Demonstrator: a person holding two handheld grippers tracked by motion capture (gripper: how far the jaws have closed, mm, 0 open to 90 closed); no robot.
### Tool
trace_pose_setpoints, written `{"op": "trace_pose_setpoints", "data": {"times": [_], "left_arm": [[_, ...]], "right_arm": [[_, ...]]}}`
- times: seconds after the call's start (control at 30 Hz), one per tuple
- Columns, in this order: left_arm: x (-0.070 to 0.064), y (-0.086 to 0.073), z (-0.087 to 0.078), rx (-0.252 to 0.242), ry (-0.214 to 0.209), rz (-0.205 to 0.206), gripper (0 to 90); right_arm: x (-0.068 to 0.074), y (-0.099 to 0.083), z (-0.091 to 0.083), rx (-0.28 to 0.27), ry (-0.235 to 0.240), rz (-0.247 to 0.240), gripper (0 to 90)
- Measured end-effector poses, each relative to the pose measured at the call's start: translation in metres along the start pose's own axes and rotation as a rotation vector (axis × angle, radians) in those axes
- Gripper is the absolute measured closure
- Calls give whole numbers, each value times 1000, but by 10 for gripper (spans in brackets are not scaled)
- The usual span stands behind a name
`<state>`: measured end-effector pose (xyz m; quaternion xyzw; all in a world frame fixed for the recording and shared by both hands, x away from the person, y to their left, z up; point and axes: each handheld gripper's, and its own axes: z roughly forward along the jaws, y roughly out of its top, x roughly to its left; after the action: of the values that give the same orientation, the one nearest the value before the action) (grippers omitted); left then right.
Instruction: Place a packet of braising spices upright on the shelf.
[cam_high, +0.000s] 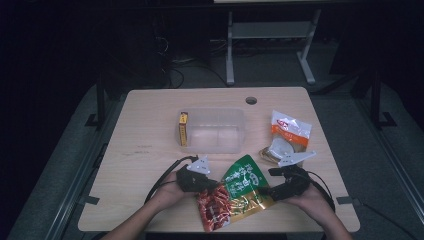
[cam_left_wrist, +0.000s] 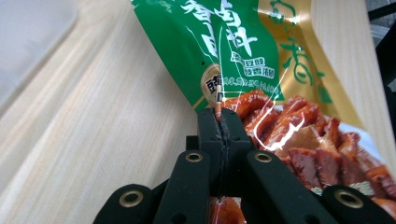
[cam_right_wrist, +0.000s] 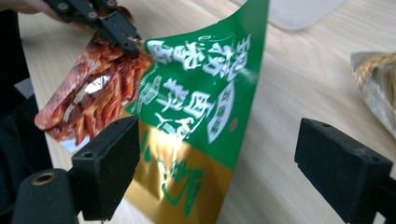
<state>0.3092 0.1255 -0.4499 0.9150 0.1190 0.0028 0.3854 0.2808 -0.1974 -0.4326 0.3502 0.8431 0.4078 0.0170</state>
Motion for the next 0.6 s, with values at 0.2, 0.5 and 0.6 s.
{"op": "trace_pose_setpoints", "data": {"times": [0.2,0.5,0.6], "left_arm": [[-2,2,-8,-36,4,10,896],[-5,3,-11,-66,-10,21,896],[-5,4,-13,-73,-9,29,896]], "right_arm": [[-7,5,9,-14,44,7,224],[-11,6,21,-9,149,8,457],[-11,5,29,38,172,8,563]]}}
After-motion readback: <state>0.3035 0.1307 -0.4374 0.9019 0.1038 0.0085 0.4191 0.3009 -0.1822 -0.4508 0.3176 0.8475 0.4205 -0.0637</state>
